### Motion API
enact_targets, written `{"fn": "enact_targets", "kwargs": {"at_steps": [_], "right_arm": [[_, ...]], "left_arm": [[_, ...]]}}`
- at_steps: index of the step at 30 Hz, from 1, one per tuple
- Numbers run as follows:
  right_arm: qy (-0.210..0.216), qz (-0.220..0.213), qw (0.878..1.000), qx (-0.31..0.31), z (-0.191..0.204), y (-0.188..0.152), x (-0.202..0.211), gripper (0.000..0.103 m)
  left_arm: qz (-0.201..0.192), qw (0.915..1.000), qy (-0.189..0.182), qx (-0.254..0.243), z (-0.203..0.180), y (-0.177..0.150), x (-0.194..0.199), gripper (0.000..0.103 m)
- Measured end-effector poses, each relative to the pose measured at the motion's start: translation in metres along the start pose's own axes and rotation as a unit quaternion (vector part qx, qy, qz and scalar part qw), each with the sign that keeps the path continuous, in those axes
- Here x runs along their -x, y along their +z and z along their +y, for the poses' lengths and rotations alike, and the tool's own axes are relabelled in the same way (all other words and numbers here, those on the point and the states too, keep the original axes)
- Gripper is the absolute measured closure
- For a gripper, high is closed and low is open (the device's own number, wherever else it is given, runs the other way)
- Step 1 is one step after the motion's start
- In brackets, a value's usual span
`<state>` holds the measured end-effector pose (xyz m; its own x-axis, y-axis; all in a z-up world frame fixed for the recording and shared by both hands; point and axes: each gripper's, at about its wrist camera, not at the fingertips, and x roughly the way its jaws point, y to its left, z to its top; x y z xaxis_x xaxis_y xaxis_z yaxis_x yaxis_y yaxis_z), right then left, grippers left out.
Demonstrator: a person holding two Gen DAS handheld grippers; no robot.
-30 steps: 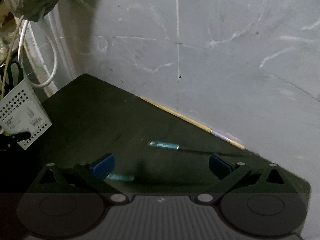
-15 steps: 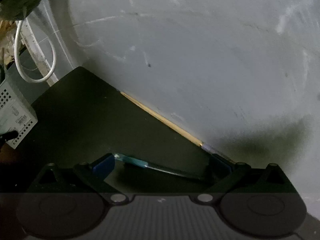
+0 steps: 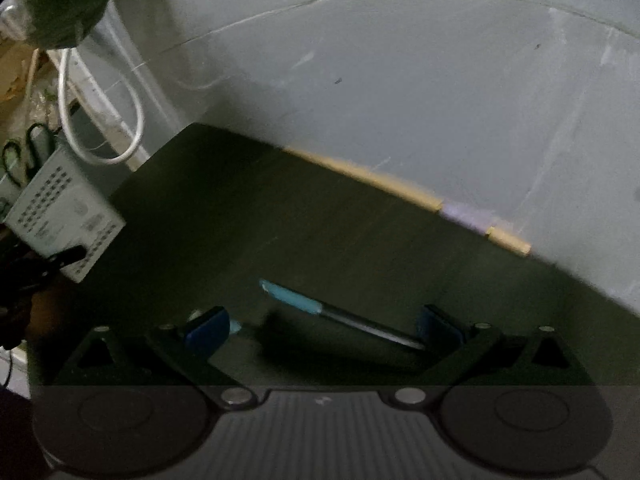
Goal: Organize utensils
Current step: 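Move the open right tool down to the teal-handled sticks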
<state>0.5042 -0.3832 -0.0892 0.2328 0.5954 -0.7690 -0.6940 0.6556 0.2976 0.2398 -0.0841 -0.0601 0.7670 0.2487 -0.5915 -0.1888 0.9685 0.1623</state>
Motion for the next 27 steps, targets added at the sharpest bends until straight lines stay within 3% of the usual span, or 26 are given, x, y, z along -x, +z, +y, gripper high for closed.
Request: {"fn": "enact_targets", "kwargs": {"at_steps": [9,21,27], "right_arm": [[-0.021,0.015,1.000,0.015,0.046,-0.036,0.012,0.001],[-0.093,0.015,0.994,-0.062,0.108,-0.085,0.023,0.007],[-0.069,0.009,0.990,-0.122,0.130,-0.095,0.024,0.008]], "left_arm": [[-0.005,0.9998,-0.017,-0.010,0.010,-0.002,-0.003,0.024],[-0.009,0.9988,-0.041,-0.023,0.026,0.000,-0.013,0.025],[-0.011,0.9981,-0.052,-0.030,0.031,0.000,-0.017,0.025]]}}
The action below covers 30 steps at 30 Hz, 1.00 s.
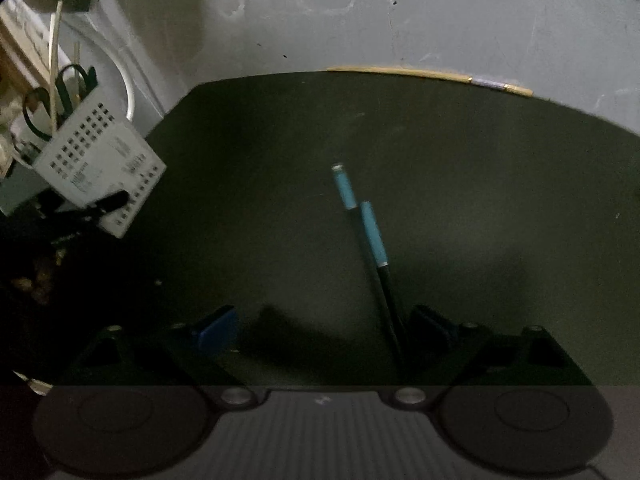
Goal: Organize utensils
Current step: 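Move the open right tool down to the teal-handled sticks, then close the right tool on the two teal-handled sticks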
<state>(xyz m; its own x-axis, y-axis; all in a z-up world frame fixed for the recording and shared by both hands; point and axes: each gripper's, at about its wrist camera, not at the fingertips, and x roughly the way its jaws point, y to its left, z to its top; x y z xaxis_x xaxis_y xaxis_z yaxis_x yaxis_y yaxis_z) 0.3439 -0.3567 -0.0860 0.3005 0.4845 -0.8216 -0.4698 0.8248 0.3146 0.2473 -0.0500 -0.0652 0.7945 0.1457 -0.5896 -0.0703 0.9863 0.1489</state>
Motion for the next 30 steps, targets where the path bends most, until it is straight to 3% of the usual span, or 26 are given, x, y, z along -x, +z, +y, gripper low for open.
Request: {"fn": "enact_targets", "kwargs": {"at_steps": [2,6,12,15,20,24,30], "right_arm": [[0.003,-0.003,1.000,-0.014,0.005,0.000,-0.001,0.011],[-0.030,-0.004,0.999,-0.027,0.013,0.004,-0.005,0.019],[-0.081,-0.010,0.996,-0.045,0.014,0.019,-0.013,0.039],[-0.098,-0.009,0.994,-0.041,0.016,0.027,-0.018,0.052],[-0.118,0.003,0.993,-0.022,0.024,0.034,-0.023,0.085],[-0.133,0.023,0.991,-0.011,0.032,0.042,-0.029,0.084],[-0.118,0.044,0.992,-0.009,0.032,0.056,-0.034,0.087]], "left_arm": [[0.000,1.0000,-0.004,-0.003,0.001,0.000,-0.001,0.025],[-0.001,0.9999,-0.011,-0.007,0.005,0.001,-0.005,0.025],[-0.004,0.9997,-0.019,-0.013,0.011,0.002,-0.008,0.025],[-0.005,0.9997,-0.021,-0.015,0.013,0.002,-0.009,0.025],[-0.007,0.9996,-0.024,-0.016,0.015,0.001,-0.012,0.025],[-0.008,0.9995,-0.026,-0.016,0.015,0.000,-0.011,0.025],[-0.009,0.9992,-0.035,-0.020,0.018,0.001,-0.013,0.025]]}}
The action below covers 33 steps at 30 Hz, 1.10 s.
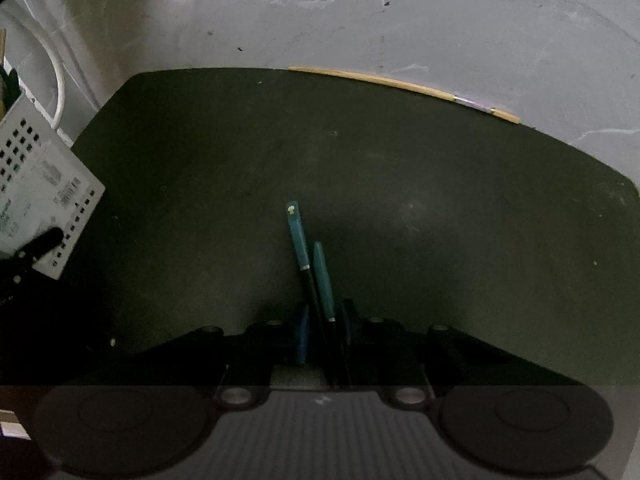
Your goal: Organize utensils
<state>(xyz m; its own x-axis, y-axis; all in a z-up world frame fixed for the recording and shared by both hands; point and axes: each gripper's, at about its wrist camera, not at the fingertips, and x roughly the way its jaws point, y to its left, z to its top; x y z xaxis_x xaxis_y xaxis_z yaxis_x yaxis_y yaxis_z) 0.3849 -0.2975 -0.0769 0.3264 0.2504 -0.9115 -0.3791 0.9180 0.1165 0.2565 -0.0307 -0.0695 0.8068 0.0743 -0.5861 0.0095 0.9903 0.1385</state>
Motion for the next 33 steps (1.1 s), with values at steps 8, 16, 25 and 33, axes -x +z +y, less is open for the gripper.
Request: {"fn": "enact_targets", "kwargs": {"at_steps": [8,16,25,33], "right_arm": [[0.017,0.003,1.000,-0.009,-0.006,0.009,-0.004,0.087],[0.010,0.021,1.000,0.013,-0.003,0.022,-0.005,0.088],[0.013,-0.012,1.000,-0.010,0.001,0.012,-0.003,0.089],[0.045,-0.080,0.995,-0.033,0.006,-0.011,0.015,0.089]], "left_arm": [[-0.001,1.0000,-0.007,-0.004,0.006,-0.001,-0.004,0.025],[-0.002,0.9999,-0.010,-0.007,0.007,0.000,-0.006,0.025],[-0.004,0.9998,-0.018,-0.012,0.009,-0.002,-0.006,0.025],[-0.005,0.9995,-0.026,-0.019,0.013,0.001,-0.009,0.025]]}}
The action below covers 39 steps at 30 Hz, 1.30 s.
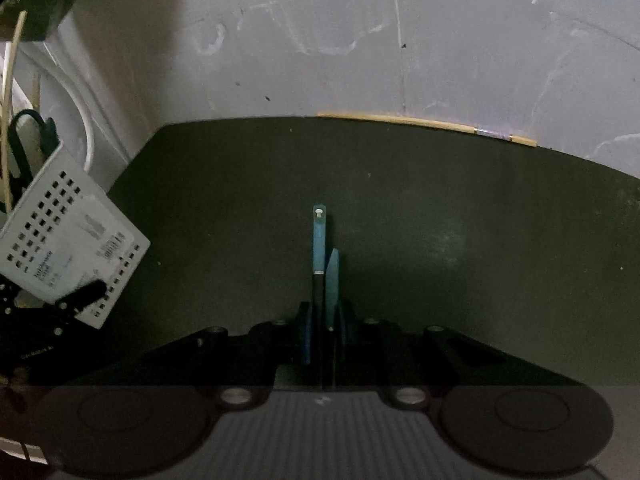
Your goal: Organize utensils
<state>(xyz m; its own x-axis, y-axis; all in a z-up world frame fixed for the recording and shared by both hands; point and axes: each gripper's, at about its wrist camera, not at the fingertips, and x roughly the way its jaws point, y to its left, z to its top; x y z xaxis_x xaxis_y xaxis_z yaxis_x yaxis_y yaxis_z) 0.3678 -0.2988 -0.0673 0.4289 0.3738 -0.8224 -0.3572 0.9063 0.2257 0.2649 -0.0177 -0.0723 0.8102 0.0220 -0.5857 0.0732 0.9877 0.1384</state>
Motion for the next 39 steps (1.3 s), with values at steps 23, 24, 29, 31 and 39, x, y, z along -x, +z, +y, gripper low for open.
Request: {"fn": "enact_targets", "kwargs": {"at_steps": [23,24,29,31,39], "right_arm": [[0.057,-0.224,0.973,-0.006,0.046,-0.006,0.054,0.089],[0.060,-0.233,0.971,-0.006,0.049,-0.005,0.057,0.089],[0.069,-0.272,0.960,0.005,0.063,0.000,0.074,0.099],[0.071,-0.285,0.956,0.013,0.067,0.009,0.081,0.100],[0.070,-0.283,0.955,0.061,0.081,0.032,0.092,0.100]], "left_arm": [[-0.002,0.9997,-0.019,-0.015,0.008,0.005,-0.008,0.025],[-0.002,0.9997,-0.020,-0.016,0.008,0.006,-0.009,0.025],[-0.007,0.9994,-0.028,-0.020,0.010,0.006,-0.011,0.025],[-0.009,0.9993,-0.031,-0.020,0.011,0.004,-0.011,0.025],[-0.017,0.9990,-0.039,-0.016,0.016,-0.003,-0.008,0.026]]}}
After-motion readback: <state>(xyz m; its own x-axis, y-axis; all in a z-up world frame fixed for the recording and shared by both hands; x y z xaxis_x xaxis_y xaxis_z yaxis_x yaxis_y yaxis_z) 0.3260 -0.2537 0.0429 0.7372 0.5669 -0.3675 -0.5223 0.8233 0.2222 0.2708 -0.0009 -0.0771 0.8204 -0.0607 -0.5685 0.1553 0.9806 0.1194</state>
